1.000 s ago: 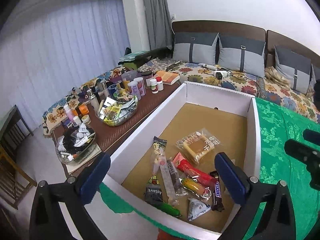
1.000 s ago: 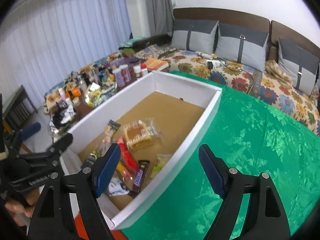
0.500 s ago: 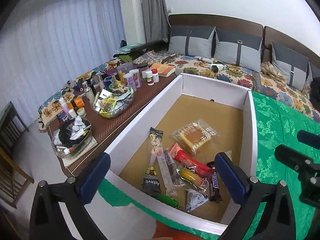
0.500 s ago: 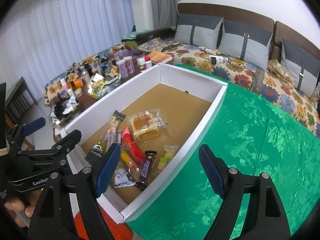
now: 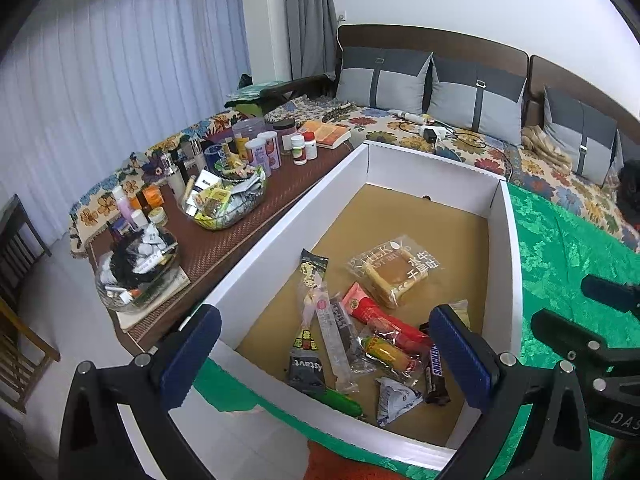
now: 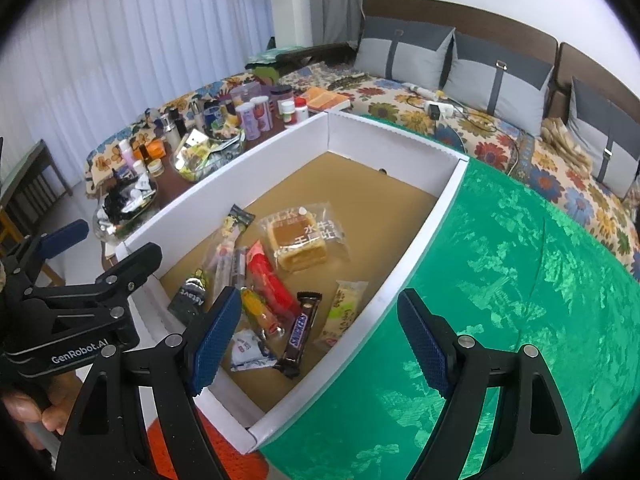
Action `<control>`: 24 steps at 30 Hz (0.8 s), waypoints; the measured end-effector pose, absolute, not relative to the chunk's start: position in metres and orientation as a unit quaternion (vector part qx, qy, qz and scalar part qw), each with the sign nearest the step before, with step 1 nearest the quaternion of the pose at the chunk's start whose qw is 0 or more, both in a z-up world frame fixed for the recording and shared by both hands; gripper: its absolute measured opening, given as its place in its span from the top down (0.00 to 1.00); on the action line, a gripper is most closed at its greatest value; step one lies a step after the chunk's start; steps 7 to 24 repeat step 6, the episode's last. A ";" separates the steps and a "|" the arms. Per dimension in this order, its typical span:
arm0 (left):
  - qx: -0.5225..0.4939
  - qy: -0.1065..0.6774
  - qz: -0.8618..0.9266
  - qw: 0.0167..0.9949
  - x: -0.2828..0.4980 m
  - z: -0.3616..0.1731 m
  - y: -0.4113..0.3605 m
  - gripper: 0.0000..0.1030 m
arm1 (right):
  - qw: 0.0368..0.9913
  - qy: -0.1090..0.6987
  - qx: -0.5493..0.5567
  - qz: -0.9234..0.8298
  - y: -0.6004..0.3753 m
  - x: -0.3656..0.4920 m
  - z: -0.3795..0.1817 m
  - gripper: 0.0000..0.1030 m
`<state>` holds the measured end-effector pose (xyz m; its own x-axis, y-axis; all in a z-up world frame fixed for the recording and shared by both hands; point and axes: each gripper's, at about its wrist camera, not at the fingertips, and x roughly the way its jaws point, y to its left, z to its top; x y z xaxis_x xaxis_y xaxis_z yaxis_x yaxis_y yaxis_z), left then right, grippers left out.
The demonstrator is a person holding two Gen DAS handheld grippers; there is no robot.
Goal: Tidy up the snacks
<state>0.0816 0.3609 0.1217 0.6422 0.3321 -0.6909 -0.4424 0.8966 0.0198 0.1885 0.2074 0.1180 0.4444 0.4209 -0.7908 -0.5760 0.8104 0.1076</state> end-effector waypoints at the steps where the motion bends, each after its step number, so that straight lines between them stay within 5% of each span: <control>1: -0.084 0.364 0.213 0.903 0.081 0.121 0.362 0.00 | 0.845 0.438 -0.088 0.295 0.208 0.189 0.117 0.19; 24: -0.080 0.356 0.223 0.904 0.077 0.121 0.364 0.00 | 0.841 0.441 -0.090 0.302 0.212 0.188 0.114 0.19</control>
